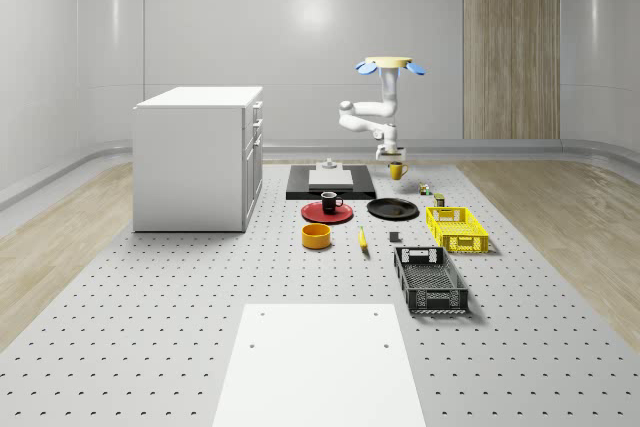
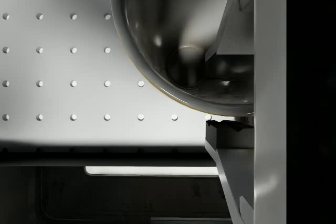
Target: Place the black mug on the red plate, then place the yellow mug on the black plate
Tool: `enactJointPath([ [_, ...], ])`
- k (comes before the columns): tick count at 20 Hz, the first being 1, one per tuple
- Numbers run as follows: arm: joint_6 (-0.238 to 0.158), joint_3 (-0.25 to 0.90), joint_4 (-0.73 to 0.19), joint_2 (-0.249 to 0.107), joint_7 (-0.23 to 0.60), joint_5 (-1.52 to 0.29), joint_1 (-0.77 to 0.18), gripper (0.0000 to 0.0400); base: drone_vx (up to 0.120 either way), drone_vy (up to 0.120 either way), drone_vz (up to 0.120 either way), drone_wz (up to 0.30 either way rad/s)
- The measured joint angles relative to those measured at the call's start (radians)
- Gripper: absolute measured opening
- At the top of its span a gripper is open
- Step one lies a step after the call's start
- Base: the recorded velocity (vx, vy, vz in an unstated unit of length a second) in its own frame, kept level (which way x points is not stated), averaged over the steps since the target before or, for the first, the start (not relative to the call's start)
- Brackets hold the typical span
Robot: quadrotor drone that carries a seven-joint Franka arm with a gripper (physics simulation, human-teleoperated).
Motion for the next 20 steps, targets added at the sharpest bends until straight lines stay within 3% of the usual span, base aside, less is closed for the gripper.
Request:
enactJointPath([
  [8, 0.005, 0.0, 0.0, -0.006, 0.002, 0.002, -0.002, 0.011, 0.12, -0.12, 0.0, 0.0],
  [14, 0.008, 0.0, 0.001, -0.009, 0.003, 0.004, -0.004, 0.011, 0.12, 0.0, -0.007, 0.0],
  [18, 0.011, 0.0, 0.001, -0.011, 0.003, 0.005, -0.004, 0.011, 0.12, 0.0, -0.12, 0.0],
  [20, 0.012, 0.0, 0.001, -0.013, 0.003, 0.006, -0.005, 0.011, 0.12, -0.06, 0.0, 0.0],
])
